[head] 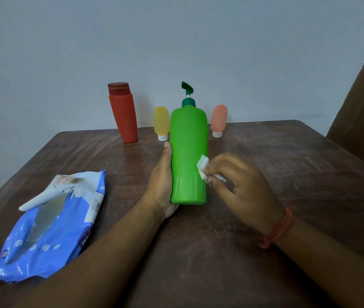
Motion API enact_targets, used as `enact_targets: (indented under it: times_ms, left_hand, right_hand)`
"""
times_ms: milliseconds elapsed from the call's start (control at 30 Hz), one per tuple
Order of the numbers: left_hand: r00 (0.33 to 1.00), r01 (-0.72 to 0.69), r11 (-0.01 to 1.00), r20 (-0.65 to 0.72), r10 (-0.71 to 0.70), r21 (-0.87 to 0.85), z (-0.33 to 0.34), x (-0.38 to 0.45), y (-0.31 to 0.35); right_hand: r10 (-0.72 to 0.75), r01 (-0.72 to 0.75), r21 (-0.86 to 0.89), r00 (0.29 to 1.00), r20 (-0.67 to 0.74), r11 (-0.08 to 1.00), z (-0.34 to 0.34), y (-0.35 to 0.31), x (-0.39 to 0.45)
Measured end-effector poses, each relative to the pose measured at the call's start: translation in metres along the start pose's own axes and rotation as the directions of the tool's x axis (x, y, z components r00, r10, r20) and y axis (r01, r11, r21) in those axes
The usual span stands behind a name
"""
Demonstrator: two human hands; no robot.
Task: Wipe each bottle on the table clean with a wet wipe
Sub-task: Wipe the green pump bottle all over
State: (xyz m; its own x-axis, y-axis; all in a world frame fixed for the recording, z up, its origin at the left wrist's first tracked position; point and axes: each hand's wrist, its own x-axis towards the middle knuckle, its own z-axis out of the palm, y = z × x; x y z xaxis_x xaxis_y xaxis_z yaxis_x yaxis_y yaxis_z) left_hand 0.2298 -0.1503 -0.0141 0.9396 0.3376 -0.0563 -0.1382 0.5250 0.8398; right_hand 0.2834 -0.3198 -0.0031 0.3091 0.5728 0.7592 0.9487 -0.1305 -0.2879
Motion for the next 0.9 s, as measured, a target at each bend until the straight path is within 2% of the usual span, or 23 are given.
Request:
enact_targets:
  times_ms: [67,100,133,200,333,400,500,567,667,800,900]
  left_hand:
    - [1.000,-0.002,1.000,-0.019,0.003,0.012,-0.001,0.002,0.000]
    - [1.000,-0.006,0.999,-0.022,0.007,0.033,0.000,0.002,-0.001]
    - [1.000,-0.006,0.999,-0.017,0.007,0.048,0.002,0.002,-0.002]
    - [1.000,-0.005,0.999,-0.015,0.005,0.043,0.004,0.001,-0.001]
    - [0.999,0.008,1.000,-0.041,-0.009,-0.018,-0.003,0.001,0.004]
    - [0.999,0.010,1.000,-0.046,-0.010,-0.005,-0.001,0.001,0.004]
    - [0.999,0.041,0.999,0.012,-0.041,0.001,0.004,0.000,0.001]
    - [0.997,0.072,0.997,0.023,-0.071,-0.040,0.003,-0.001,0.004]
    - [0.996,0.094,0.991,0.006,-0.094,-0.094,-0.002,0.002,0.006]
    - [0.996,0.083,0.996,0.022,-0.082,-0.037,0.003,0.002,0.001]
    - [0.997,0.076,0.997,0.009,-0.076,-0.025,0.000,0.003,0.000]
  right_hand:
    - [0.079,-0.077,0.077,0.997,-0.019,0.994,0.003,0.001,0.002]
    - [0.190,-0.178,0.157,0.980,-0.066,0.971,0.005,0.004,0.004]
    - [0.329,-0.292,0.281,0.940,-0.092,0.914,0.007,0.004,0.007]
    - [0.513,-0.437,0.490,0.858,-0.025,0.754,0.011,-0.001,0.007]
    - [0.528,-0.553,0.677,0.803,0.278,0.484,0.014,-0.005,-0.003]
    - [0.571,-0.533,0.721,0.788,0.232,0.442,0.015,-0.004,0.001]
    - [0.610,-0.487,0.688,0.788,0.080,0.538,0.016,-0.003,0.005]
    - [0.556,-0.510,0.596,0.822,0.124,0.621,0.015,-0.004,0.001]
    - [0.522,-0.564,0.495,0.819,0.236,0.661,0.012,-0.003,-0.002]
    - [0.463,-0.426,0.374,0.887,-0.010,0.824,0.015,0.002,0.004]
    - [0.406,-0.381,0.320,0.914,-0.013,0.868,0.014,-0.001,0.000]
